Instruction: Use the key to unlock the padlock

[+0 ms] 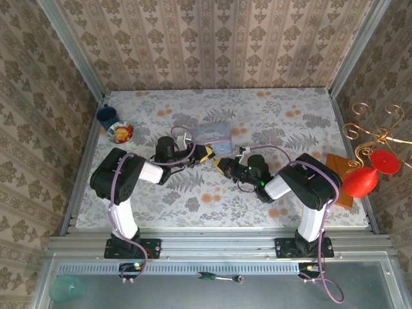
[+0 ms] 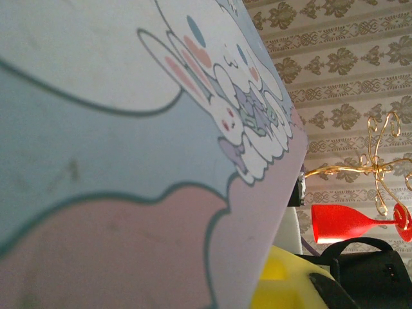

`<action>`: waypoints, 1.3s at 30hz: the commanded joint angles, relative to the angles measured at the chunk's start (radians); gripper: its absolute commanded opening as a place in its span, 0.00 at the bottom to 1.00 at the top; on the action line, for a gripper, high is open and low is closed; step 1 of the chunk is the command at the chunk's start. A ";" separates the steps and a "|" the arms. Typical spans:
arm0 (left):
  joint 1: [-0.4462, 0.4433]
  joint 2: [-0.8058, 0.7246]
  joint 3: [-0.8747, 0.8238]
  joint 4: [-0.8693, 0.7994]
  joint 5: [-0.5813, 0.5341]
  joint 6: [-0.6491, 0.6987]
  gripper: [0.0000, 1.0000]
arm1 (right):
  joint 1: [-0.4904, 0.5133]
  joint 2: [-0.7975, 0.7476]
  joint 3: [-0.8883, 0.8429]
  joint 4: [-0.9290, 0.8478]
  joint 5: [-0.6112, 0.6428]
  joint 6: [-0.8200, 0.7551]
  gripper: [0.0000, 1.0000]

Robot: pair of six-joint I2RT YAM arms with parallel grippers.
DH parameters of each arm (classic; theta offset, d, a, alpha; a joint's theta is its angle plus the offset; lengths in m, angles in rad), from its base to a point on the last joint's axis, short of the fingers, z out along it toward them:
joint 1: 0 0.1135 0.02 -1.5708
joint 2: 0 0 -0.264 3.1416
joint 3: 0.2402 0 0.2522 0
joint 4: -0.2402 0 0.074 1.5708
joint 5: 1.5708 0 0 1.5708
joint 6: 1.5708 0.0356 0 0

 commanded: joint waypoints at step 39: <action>-0.082 -0.010 0.047 -0.099 0.154 0.096 0.00 | -0.048 -0.070 0.120 0.033 -0.008 0.022 0.00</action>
